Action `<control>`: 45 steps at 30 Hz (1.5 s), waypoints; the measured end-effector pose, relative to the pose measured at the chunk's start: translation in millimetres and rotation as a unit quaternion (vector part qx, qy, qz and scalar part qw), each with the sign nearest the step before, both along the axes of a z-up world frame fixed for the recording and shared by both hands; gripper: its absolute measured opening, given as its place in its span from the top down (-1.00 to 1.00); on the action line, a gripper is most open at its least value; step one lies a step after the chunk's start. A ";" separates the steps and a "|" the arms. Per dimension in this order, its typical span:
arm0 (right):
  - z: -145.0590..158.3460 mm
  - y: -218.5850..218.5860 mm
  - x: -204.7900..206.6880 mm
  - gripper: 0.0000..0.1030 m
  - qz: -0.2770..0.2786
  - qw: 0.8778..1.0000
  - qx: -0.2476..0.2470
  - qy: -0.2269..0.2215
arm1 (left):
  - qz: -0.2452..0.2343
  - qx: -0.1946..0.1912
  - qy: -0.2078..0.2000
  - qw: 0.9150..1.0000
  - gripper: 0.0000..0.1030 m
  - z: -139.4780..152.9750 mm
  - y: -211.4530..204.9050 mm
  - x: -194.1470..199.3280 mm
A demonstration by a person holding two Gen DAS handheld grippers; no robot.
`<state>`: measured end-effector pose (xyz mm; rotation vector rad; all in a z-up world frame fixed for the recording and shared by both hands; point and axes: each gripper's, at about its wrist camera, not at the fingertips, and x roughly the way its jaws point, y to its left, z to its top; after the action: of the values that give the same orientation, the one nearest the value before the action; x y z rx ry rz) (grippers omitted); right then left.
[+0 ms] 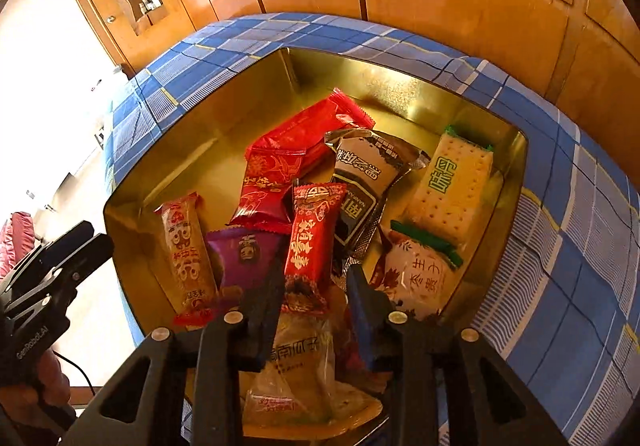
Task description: Organize snacks
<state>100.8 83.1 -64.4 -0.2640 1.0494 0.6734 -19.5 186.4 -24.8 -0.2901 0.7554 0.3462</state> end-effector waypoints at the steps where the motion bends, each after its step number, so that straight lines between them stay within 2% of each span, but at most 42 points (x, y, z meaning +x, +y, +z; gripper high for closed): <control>1: 0.2 2.2 0.3 0.63 0.000 1.000 -0.005 -0.006 | -0.001 0.000 0.001 1.000 -0.02 -0.1 -1.4 0.5; 3: -1.9 8.1 1.5 0.77 0.001 1.000 -0.021 -0.018 | -0.003 0.002 0.002 1.000 -0.03 0.6 -4.6 0.8; 9: -18.5 21.4 4.1 0.86 0.004 1.000 -0.025 0.001 | -0.016 0.012 0.004 1.000 -0.04 5.0 -13.2 1.7; 15: -18.3 18.2 -9.9 0.85 0.011 1.000 -0.015 0.019 | -0.021 0.020 -0.001 1.000 -0.09 11.7 -19.9 -0.5; 25: -0.5 0.3 -44.3 0.78 0.002 1.000 -0.010 -0.023 | -0.028 0.026 -0.011 0.999 -0.16 19.2 -32.1 -7.7; 28: 4.1 0.4 -53.9 0.63 -0.007 0.999 -0.018 -0.045 | -0.029 0.030 -0.016 0.999 -0.22 21.6 -37.1 -10.6; 31: 10.9 -9.5 -64.1 0.61 -0.031 0.997 -0.018 -0.071 | -0.032 0.033 -0.022 0.999 -0.36 24.0 -43.3 -13.0; 33: 15.8 -20.5 -71.9 0.47 -0.057 0.994 -0.013 -0.091 | -0.035 0.040 -0.026 0.998 -0.41 25.2 -51.0 -14.5; 36: 21.8 -43.3 -84.6 0.38 -0.108 0.987 0.002 -0.116 | -0.051 0.038 -0.031 0.998 -0.56 25.2 -64.6 -15.1; 41: 21.8 -75.6 -97.0 0.36 -0.178 0.975 0.006 -0.135 | -0.072 0.039 -0.032 0.996 -0.76 23.9 -88.1 -14.3; 45: 23.3 -97.2 -99.8 0.36 -0.211 0.967 0.007 -0.144 | -0.082 0.045 -0.035 0.995 -0.93 25.5 -101.0 -14.0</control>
<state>1.0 -14.1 -41.1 -0.1140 0.7863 0.2463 -33.5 85.4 0.8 -0.1541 0.6884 0.2136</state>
